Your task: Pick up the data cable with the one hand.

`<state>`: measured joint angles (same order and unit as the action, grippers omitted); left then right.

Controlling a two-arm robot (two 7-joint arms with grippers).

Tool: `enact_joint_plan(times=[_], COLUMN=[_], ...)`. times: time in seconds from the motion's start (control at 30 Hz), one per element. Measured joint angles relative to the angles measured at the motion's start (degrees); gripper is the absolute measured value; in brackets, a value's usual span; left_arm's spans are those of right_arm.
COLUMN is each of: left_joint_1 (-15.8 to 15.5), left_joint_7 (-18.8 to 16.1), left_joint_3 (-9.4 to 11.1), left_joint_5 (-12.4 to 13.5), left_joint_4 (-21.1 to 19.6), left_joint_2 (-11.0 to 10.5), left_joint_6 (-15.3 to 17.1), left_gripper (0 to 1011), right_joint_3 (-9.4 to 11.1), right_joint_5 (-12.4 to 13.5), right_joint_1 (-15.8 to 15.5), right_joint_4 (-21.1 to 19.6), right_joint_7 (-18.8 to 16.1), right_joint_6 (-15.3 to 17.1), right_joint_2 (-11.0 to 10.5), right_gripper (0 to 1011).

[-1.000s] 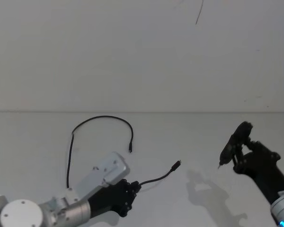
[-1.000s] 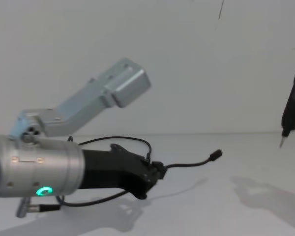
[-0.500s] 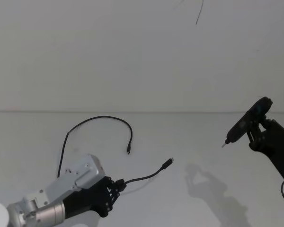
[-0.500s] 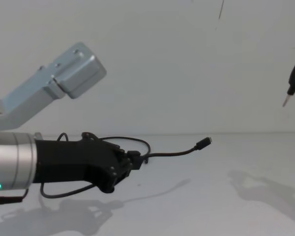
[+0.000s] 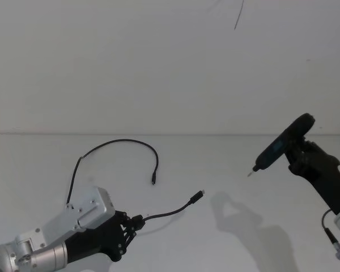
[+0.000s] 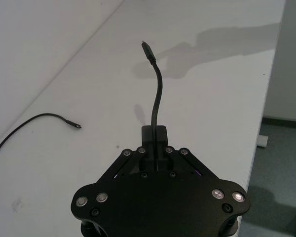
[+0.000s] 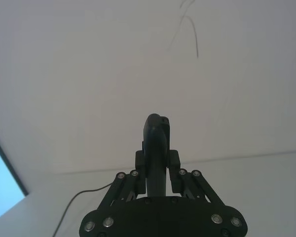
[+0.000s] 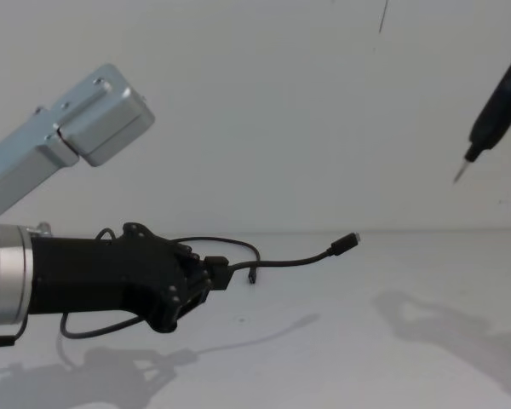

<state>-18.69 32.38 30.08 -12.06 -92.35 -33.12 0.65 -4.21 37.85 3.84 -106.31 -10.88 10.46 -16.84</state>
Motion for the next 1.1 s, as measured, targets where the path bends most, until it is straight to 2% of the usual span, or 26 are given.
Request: enact_joint_plan(times=[0.4,1.1], left_joint_1=[0.2,0.3], left_joint_7=[0.5,0.7], left_joint_3=[-0.3,-0.5], left_joint_5=[-0.1,-0.2], left_joint_4=[-0.2,-0.3], left_joint_2=[-0.6,-0.8], left_joint_6=[-0.8,-1.1], left_gripper=[39,39], right_joint_3=[-1.8,-4.5], right_joint_5=[4.5,7.5], right_joint_1=[2.2,4.2], right_joint_4=[3.6,6.8], right_joint_7=[-1.9,-2.9], right_joint_6=[2.6,4.5], right_joint_2=[1.4,1.8], right_gripper=[269,269])
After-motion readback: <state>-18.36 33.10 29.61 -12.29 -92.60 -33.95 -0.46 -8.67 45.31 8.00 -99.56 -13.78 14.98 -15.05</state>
